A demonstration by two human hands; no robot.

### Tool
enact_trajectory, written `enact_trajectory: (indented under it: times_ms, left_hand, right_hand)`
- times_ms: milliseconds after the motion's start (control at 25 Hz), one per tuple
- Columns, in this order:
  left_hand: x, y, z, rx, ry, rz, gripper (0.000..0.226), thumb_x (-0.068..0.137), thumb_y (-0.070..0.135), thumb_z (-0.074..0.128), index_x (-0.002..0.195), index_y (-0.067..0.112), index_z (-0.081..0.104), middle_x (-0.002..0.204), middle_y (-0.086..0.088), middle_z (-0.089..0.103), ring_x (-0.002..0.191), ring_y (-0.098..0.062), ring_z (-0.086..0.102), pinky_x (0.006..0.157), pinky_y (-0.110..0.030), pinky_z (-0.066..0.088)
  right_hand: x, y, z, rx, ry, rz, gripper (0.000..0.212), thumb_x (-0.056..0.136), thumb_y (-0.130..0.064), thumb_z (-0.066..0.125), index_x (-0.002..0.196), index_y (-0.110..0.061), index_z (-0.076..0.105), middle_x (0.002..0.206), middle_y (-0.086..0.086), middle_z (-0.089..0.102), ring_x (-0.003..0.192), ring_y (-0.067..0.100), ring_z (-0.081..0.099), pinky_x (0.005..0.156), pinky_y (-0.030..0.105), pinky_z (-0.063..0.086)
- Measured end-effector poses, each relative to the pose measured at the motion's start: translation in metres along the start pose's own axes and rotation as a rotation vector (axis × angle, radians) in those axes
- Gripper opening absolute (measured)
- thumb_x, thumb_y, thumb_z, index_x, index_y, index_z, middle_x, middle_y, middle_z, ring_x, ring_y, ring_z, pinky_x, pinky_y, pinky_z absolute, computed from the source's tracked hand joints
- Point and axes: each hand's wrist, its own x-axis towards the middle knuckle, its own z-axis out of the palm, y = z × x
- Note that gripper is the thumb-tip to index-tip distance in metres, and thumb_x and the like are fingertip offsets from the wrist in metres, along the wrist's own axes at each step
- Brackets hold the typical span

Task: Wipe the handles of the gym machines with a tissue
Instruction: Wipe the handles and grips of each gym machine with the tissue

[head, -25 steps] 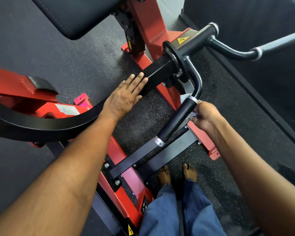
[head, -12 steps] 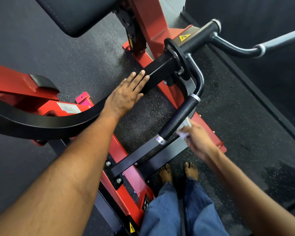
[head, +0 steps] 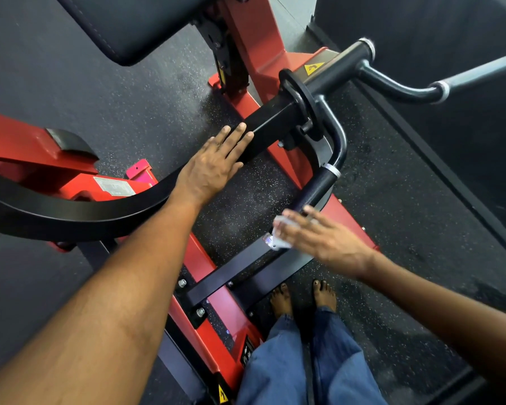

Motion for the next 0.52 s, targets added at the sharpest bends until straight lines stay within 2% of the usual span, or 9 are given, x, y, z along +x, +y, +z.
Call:
enact_trajectory:
  times_ms: [80,120,160,280,320,360,440,480,520]
  left_hand:
    - [0.002,0.001,0.000,-0.001,-0.001,0.000,0.056,0.103,0.032,0.030,0.153,0.015,0.010,0.158,-0.011,0.026,0.138,-0.036,0.037,0.104,-0.049,0.045]
    - [0.001,0.001,0.001,-0.004,0.001,-0.001,0.057,0.103,0.032,0.031,0.153,0.015,0.009,0.158,-0.011,0.026,0.138,-0.036,0.037,0.104,-0.049,0.045]
    - [-0.001,0.002,0.001,-0.007,0.003,0.000,0.057,0.103,0.032,0.031,0.153,0.015,0.010,0.158,-0.011,0.026,0.138,-0.036,0.038,0.104,-0.049,0.045]
    - [-0.001,0.001,0.002,0.000,0.014,0.007,0.057,0.102,0.031,0.032,0.152,0.013,0.012,0.157,-0.012,0.029,0.136,-0.036,0.040,0.102,-0.049,0.047]
    - [0.001,0.001,0.001,0.005,0.013,0.007,0.056,0.102,0.030,0.032,0.152,0.013,0.012,0.156,-0.012,0.029,0.136,-0.037,0.041,0.102,-0.049,0.047]
    - [0.002,0.001,0.000,0.006,0.012,0.007,0.056,0.102,0.031,0.032,0.152,0.013,0.012,0.156,-0.012,0.029,0.136,-0.037,0.041,0.101,-0.049,0.047]
    - [0.002,0.001,0.000,0.005,0.009,0.004,0.056,0.103,0.031,0.030,0.152,0.013,0.012,0.157,-0.012,0.029,0.136,-0.036,0.041,0.102,-0.048,0.047]
    - [0.001,0.001,0.001,0.006,0.011,0.003,0.056,0.103,0.031,0.030,0.153,0.013,0.012,0.157,-0.012,0.029,0.136,-0.036,0.041,0.102,-0.048,0.047]
    - [0.000,0.001,0.001,0.003,0.015,0.003,0.056,0.103,0.031,0.030,0.153,0.013,0.011,0.157,-0.012,0.029,0.136,-0.036,0.041,0.102,-0.048,0.047]
  right_hand:
    - [0.005,0.021,-0.015,-0.020,0.042,0.309,0.070,0.077,0.009,0.026,0.145,-0.006,0.024,0.151,0.013,0.030,0.145,0.023,-0.002,0.116,0.042,0.003]
    - [0.006,0.020,-0.018,-0.001,0.079,0.439,0.069,0.077,0.010,0.028,0.144,-0.004,0.026,0.150,0.016,0.032,0.145,0.023,-0.001,0.117,0.041,0.000]
    - [0.009,0.010,-0.016,-0.006,0.075,0.454,0.066,0.077,0.009,0.024,0.143,-0.001,0.031,0.147,0.019,0.035,0.145,0.026,0.005,0.117,0.040,-0.002]
    - [0.017,-0.024,-0.007,0.015,-0.083,0.063,0.059,0.083,-0.005,0.019,0.134,-0.001,0.048,0.139,0.017,0.047,0.135,0.032,0.035,0.115,0.043,0.008]
    - [0.021,-0.011,-0.016,0.006,-0.139,0.045,0.059,0.083,-0.008,0.019,0.131,-0.002,0.052,0.136,0.016,0.051,0.133,0.033,0.039,0.115,0.046,0.012]
    - [0.025,0.008,-0.024,-0.011,-0.144,0.160,0.060,0.082,-0.008,0.017,0.128,-0.001,0.054,0.134,0.016,0.053,0.133,0.034,0.039,0.116,0.049,0.014]
    - [0.037,0.031,-0.045,-0.055,-0.088,0.524,0.060,0.083,-0.007,0.014,0.127,0.000,0.055,0.134,0.019,0.051,0.137,0.037,0.030,0.115,0.052,0.014]
    - [0.041,0.028,-0.051,-0.062,-0.110,0.615,0.056,0.088,-0.005,0.017,0.129,-0.001,0.054,0.137,0.019,0.048,0.140,0.036,0.025,0.116,0.051,0.012]
    - [0.047,0.016,-0.052,-0.051,-0.208,0.577,0.050,0.092,-0.005,0.021,0.133,-0.003,0.050,0.140,0.018,0.043,0.141,0.034,0.021,0.117,0.049,0.009]
